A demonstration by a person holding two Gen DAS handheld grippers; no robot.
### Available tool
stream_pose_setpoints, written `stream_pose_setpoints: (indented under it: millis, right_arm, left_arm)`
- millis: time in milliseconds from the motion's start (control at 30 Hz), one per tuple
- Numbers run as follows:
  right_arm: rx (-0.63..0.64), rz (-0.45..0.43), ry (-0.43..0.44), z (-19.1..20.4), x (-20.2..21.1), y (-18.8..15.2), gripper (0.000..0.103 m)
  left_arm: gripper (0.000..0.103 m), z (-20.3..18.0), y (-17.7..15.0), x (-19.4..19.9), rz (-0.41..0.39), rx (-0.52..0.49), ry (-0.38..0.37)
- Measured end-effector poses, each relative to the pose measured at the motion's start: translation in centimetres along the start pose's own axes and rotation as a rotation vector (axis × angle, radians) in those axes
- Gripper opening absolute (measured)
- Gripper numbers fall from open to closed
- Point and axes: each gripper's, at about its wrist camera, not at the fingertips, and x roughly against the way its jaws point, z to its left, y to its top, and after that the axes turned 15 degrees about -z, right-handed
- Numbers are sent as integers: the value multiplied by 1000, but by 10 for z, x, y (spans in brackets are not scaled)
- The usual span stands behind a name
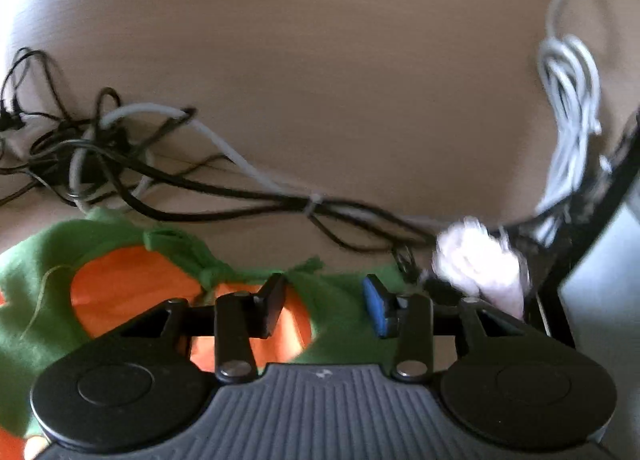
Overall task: Fold clothes
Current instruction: 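Close the right tool on the green collar of the costume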
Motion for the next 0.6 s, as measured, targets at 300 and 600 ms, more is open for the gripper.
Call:
stream_pose_setpoints:
  millis: [300, 600]
  right_arm:
    - [-23, -150, 106, 3, 87, 31, 12]
    - [-64, 1, 178, 14, 217, -20, 12]
  left_arm:
    - [103, 26, 11, 33, -24, 93, -13]
    - [103, 19, 63, 79, -219, 128, -167]
